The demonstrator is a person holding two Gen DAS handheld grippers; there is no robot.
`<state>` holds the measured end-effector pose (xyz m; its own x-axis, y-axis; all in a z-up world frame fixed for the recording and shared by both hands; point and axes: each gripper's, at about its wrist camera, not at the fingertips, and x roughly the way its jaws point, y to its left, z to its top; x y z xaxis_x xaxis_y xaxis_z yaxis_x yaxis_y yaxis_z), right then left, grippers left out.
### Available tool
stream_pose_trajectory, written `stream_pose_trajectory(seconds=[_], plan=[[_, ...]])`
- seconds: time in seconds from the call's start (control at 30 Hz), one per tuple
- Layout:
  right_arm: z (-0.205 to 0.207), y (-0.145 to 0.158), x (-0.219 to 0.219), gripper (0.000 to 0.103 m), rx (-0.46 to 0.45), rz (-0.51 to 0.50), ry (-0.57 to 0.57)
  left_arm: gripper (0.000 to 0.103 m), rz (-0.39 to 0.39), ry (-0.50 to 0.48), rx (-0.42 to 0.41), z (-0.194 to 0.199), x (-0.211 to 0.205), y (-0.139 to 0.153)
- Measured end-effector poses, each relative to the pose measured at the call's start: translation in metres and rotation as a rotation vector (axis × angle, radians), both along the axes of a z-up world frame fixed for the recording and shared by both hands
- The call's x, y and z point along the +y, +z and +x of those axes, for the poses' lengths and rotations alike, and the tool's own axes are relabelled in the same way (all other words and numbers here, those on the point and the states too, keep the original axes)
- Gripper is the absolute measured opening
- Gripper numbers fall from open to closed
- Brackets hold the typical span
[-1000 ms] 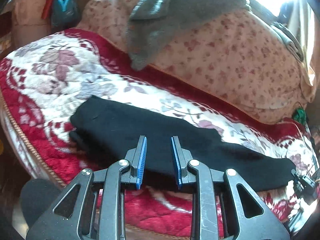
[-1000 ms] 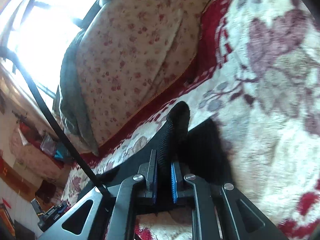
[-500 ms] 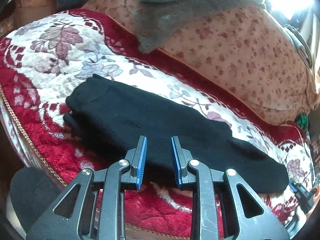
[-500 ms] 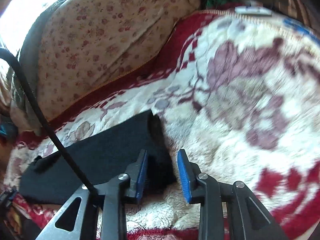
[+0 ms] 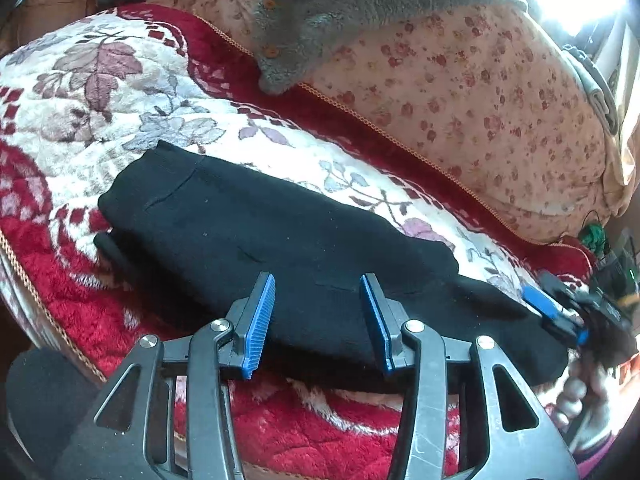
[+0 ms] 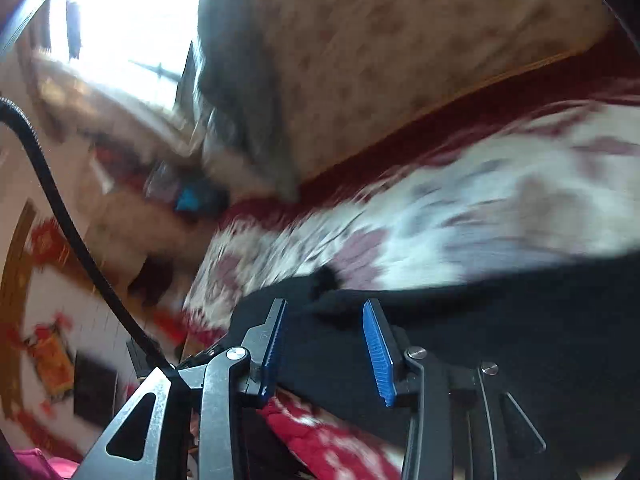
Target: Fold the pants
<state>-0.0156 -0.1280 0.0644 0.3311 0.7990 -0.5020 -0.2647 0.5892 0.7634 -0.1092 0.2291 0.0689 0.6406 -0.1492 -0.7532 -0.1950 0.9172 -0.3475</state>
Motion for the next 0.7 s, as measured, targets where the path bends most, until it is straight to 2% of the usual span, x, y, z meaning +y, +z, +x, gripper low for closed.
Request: stream_pose_trajectory(seconds=[0.13, 0.3, 0.37, 0.47, 0.5, 0.57, 0.63, 0.7], plan=[[0.038, -0.018, 0.057, 0.037, 0.051, -0.035, 0.105, 0.042, 0.026, -0.005, -0.017, 0.007, -0.001, 0.000], [0.063, -0.050, 0.100, 0.037, 0.134, -0.073, 0.192, 0.042, 0.054, -0.016, 0.003, 0.019, -0.006, -0.011], [0.065, -0.051, 0.108, 0.034, 0.098, -0.059, 0.211, 0.042, 0.077, -0.013, 0.019, 0.024, -0.009, -0.017], [0.066, -0.043, 0.114, 0.019, 0.018, -0.072, 0.219, 0.042, 0.101, -0.010, 0.036, 0.029, -0.012, -0.026], [0.068, -0.042, 0.116, 0.017, -0.005, -0.089, 0.210, 0.042, 0.107, -0.008, 0.036, 0.030, -0.013, -0.028], [0.071, -0.045, 0.119, 0.017, -0.008, -0.107, 0.207, 0.042, 0.129, -0.003, 0.026, 0.031, -0.015, -0.030], [0.070, -0.052, 0.124, 0.017, -0.023, -0.207, 0.195, 0.042, 0.150, 0.000, 0.023, 0.032, -0.018, -0.032], [0.068, -0.056, 0.124, 0.017, -0.028, -0.221, 0.183, 0.042, 0.163, 0.000, 0.023, 0.033, -0.019, -0.033]])
